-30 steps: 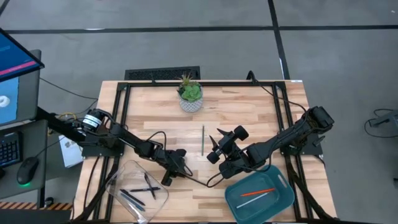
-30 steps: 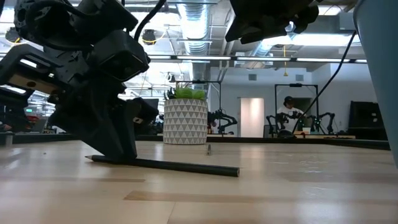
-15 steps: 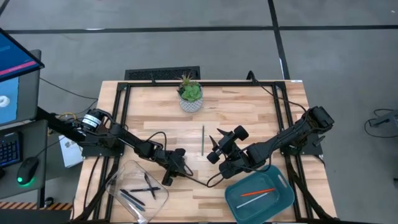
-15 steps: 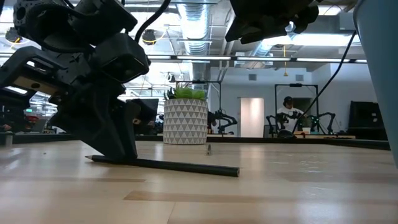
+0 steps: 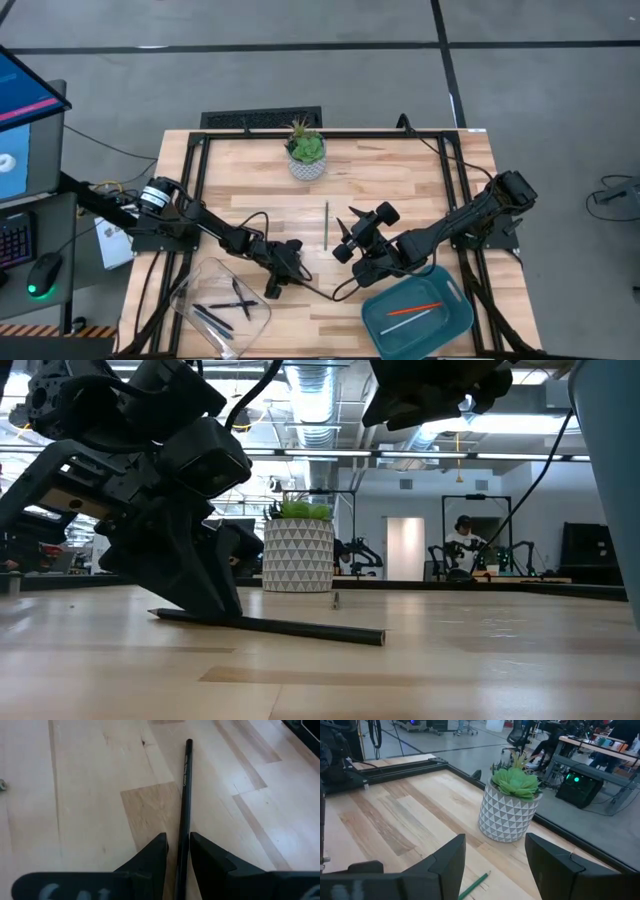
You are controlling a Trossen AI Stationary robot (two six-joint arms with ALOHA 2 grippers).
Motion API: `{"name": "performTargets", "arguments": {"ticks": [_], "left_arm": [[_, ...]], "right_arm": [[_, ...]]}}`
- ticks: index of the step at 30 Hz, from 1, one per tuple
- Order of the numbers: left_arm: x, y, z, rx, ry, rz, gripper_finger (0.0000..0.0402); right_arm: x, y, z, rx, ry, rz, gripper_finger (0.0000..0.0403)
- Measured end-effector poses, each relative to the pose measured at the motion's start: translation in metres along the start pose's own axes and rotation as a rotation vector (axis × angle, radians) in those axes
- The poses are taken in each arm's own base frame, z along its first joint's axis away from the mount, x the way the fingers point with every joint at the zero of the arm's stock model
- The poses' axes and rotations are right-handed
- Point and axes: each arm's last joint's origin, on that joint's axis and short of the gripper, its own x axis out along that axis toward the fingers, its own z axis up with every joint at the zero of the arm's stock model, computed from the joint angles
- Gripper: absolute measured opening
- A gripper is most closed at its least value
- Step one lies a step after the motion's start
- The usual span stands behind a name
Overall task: Sort pens & pencils
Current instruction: Put the black pencil into the blue bin
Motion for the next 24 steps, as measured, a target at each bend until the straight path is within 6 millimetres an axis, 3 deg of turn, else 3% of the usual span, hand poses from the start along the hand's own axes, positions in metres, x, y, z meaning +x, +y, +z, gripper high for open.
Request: {"name": "performTargets", "arguments": {"ticks": [24], "left_arm": [[0.0021, 0.0084, 0.0045, 0.066, -0.072, 0.010, 0.0083]], "right_arm": [[0.0000, 0.0001, 0.0000, 0.011, 0.001, 0.001, 0.0228]]}}
